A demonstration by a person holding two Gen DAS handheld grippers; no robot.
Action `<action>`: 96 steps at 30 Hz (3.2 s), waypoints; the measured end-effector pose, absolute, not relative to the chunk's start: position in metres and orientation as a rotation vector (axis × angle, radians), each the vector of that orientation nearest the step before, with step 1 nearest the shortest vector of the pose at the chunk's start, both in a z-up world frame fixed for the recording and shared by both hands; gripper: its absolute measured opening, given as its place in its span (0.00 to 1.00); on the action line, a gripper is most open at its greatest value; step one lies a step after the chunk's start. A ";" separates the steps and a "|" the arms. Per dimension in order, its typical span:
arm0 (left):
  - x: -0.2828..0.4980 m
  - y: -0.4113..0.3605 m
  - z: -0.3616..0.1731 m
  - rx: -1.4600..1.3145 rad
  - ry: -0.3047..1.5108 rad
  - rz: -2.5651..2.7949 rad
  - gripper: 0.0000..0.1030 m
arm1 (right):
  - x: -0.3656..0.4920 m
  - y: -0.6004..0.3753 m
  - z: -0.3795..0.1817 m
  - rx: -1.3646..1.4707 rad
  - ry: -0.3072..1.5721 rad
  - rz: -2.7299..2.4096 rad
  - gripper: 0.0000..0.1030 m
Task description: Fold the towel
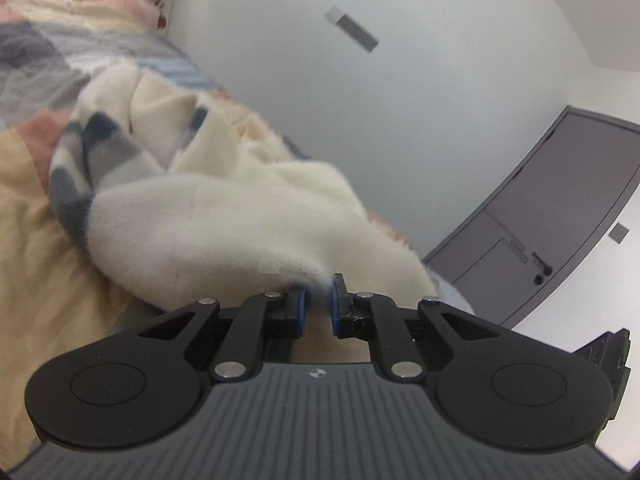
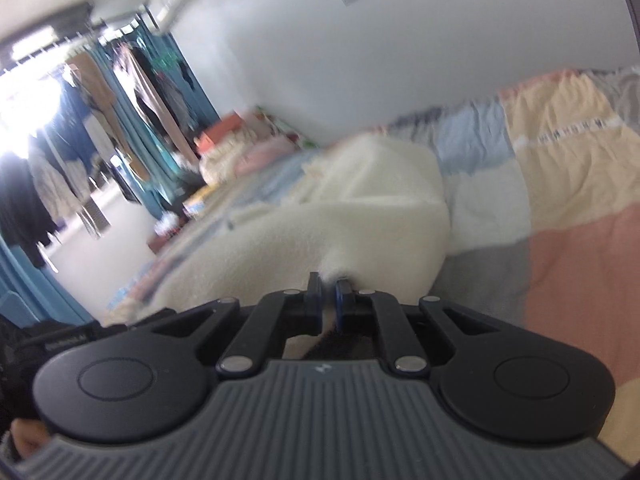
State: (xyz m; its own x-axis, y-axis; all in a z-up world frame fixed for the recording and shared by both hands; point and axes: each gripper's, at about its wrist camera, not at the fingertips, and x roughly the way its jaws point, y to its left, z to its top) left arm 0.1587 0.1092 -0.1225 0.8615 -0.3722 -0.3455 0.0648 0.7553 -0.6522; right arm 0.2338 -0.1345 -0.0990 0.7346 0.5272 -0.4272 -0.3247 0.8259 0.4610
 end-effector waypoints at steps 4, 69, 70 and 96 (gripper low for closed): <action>0.192 0.102 -0.146 -0.679 0.613 -0.198 0.14 | 0.244 -0.123 -0.124 0.325 0.681 0.457 0.09; 0.224 0.143 -0.195 -0.984 0.753 -0.038 0.46 | 0.257 -0.141 -0.156 0.747 0.731 0.464 0.15; 0.223 0.143 -0.192 -0.981 0.750 -0.044 0.40 | 0.258 -0.141 -0.159 0.742 0.735 0.459 0.15; 0.087 0.158 0.061 -0.784 0.093 -0.375 0.15 | 0.193 -0.160 0.078 0.681 0.229 0.738 0.12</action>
